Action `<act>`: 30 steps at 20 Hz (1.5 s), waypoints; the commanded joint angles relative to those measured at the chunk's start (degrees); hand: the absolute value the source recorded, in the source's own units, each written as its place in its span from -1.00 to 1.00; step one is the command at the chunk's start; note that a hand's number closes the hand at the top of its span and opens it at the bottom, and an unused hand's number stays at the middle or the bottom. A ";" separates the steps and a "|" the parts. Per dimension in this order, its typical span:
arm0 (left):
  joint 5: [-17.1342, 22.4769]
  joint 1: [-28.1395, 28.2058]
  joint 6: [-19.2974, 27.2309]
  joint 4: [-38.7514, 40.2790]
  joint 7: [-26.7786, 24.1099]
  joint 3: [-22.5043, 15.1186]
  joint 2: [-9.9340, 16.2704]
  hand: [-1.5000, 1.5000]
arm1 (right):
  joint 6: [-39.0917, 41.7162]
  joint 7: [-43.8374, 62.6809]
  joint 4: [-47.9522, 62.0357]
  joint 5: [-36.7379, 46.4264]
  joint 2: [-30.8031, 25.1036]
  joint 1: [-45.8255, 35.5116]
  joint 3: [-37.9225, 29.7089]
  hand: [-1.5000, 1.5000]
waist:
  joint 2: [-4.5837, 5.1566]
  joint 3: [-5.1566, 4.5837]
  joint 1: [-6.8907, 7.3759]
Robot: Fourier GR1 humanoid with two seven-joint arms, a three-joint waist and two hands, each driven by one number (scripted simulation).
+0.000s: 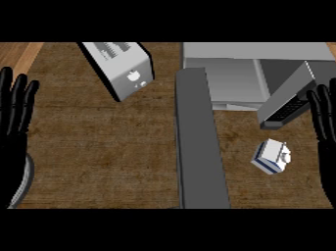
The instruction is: Pick up the milk, place it into the microwave and close the microwave
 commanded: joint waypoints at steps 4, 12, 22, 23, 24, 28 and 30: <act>4.18 -0.04 -1.84 4.60 -2.31 5.54 1.32 -1.00 | -9.87 1.02 2.74 13.20 4.89 -6.22 3.36 -1.00 | 0.08 0.46 -0.61; 6.33 11.59 -1.48 0.44 0.37 3.64 -2.72 -1.00 | -15.07 9.92 -3.34 19.88 5.50 0.46 11.69 -1.00 | -0.11 0.50 -0.79; 14.91 18.20 -8.25 -4.51 0.42 11.61 0.31 -1.00 | -19.72 11.82 -5.15 25.59 4.94 7.54 13.75 -1.00 | -0.09 0.51 -0.95; 14.92 20.04 -8.66 -5.16 -0.58 10.51 -1.30 -1.00 | -23.04 11.14 -0.63 27.21 5.52 4.81 15.08 -1.00 | -0.06 0.51 -0.77; 15.91 19.55 -7.16 -8.96 3.12 11.18 -0.71 -1.00 | -20.86 8.09 -0.12 21.93 5.02 8.40 11.41 -1.00 | -0.07 0.55 -0.83; 20.28 23.56 -11.02 -11.32 2.94 15.27 0.54 -1.00 | -22.32 1.70 2.75 19.84 5.47 11.91 12.31 -1.00 | -0.10 0.54 -0.80; 15.86 24.46 -11.14 -9.12 -0.31 12.40 -3.02 -1.00 | -24.94 1.51 7.73 20.46 5.52 7.19 12.68 -1.00 | -0.03 0.53 -0.74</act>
